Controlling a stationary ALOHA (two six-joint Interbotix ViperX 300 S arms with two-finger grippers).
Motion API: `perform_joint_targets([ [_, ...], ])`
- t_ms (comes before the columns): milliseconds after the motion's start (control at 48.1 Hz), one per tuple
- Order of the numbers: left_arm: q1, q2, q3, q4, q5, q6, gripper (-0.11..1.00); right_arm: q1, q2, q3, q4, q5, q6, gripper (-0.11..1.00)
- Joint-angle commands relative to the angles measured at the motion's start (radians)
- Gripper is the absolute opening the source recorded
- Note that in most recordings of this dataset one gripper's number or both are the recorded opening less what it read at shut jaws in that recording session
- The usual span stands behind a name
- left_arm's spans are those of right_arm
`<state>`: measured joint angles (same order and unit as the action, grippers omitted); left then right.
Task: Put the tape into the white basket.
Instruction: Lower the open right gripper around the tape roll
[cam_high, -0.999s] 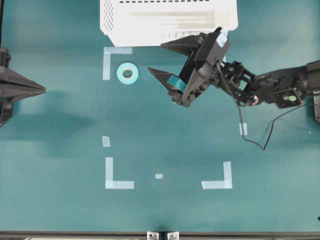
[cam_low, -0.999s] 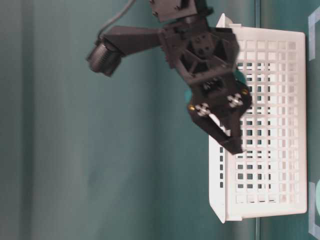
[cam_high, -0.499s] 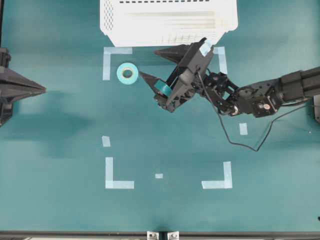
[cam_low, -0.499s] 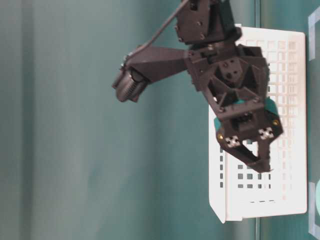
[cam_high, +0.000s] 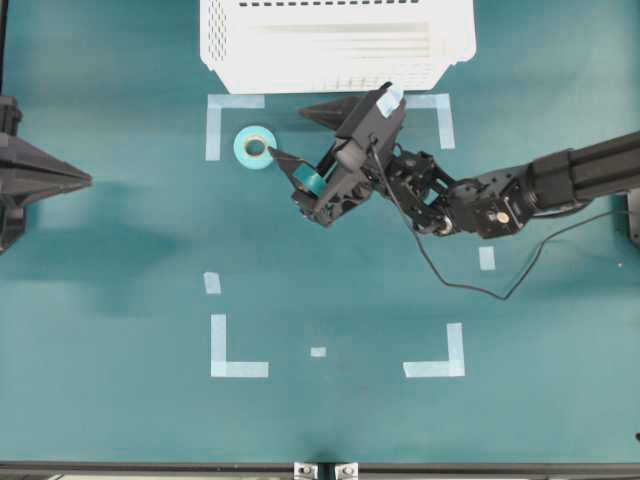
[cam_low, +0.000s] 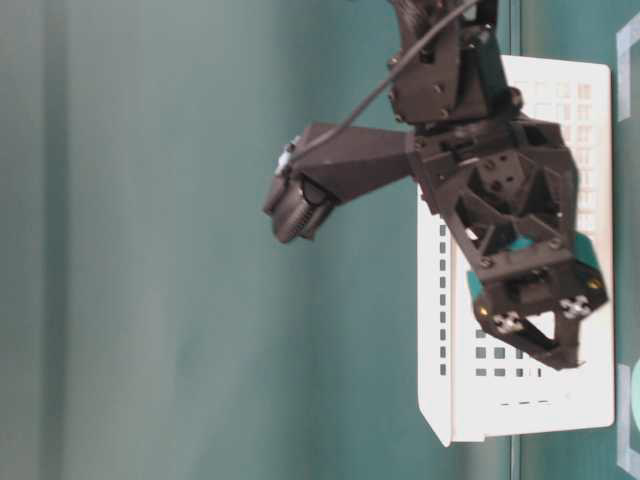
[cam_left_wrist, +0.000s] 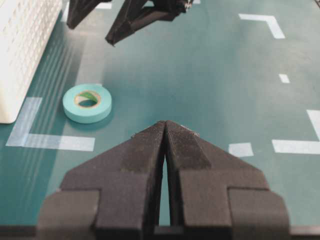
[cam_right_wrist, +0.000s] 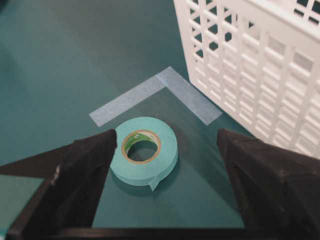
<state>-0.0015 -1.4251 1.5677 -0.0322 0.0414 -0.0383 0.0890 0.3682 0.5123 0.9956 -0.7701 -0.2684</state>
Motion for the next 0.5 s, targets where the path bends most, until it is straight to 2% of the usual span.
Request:
perform_joint_targets([
  [0,0.005,0.008,-0.014,0.000,-0.005,0.002,-0.11,0.000,-0.003,-0.029,0.002,-0.003,0.005,0.95],
  [374,0.005,0.008,-0.014,0.000,-0.005,0.000,-0.11,-0.015,0.008,-0.048,0.006,-0.008,0.011,0.95],
  [478,0.005,0.008,-0.014,0.000,-0.005,0.002,-0.11,-0.015,0.023,-0.051,0.021,-0.008,0.011,0.95],
])
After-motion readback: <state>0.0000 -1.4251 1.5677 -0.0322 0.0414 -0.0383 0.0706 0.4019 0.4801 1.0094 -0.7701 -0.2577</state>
